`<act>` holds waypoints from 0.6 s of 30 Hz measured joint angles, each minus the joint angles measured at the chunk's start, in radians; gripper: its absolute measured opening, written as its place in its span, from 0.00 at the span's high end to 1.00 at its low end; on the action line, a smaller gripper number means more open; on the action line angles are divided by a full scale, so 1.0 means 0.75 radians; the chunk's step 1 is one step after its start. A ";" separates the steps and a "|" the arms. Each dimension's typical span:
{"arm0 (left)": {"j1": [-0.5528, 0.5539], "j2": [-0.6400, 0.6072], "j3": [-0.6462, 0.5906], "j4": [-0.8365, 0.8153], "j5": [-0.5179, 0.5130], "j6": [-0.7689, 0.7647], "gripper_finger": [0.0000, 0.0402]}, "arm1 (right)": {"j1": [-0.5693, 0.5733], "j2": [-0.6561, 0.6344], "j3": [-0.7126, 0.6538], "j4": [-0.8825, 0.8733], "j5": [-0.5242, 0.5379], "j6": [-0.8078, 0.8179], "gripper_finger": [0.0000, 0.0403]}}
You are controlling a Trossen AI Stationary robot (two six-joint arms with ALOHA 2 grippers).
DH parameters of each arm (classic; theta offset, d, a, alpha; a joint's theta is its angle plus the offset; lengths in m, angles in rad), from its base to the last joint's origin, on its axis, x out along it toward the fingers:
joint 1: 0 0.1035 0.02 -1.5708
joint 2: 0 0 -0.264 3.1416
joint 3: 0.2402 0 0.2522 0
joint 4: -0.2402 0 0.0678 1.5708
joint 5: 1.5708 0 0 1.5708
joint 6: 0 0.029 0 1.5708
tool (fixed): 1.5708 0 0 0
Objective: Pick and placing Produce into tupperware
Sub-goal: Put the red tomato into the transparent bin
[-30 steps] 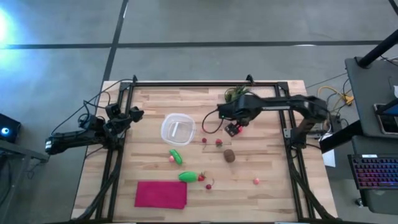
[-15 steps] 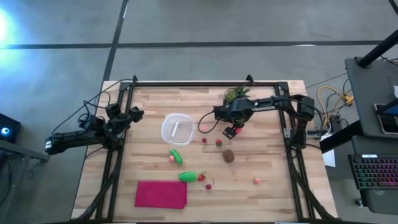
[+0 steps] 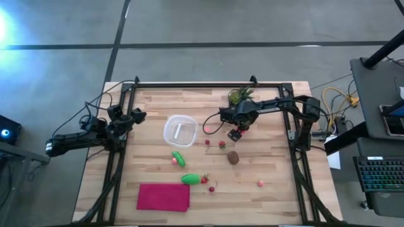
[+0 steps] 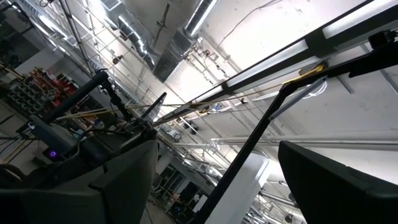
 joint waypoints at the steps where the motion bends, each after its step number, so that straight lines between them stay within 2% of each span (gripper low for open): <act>1: 0.000 0.000 0.000 -0.003 -0.001 0.000 0.20 | 0.000 0.000 -0.001 0.002 0.000 -0.003 0.19; 5: 0.000 0.000 0.000 -0.001 -0.001 0.000 0.20 | 0.000 0.000 -0.003 0.009 0.000 -0.027 0.21; 13: 0.000 0.000 0.000 -0.001 -0.001 0.000 0.20 | 0.001 0.000 0.002 0.021 -0.010 -0.026 0.38; 18: 0.000 0.000 0.000 -0.001 -0.001 0.000 0.20 | 0.000 -0.019 0.030 0.025 -0.006 -0.018 0.38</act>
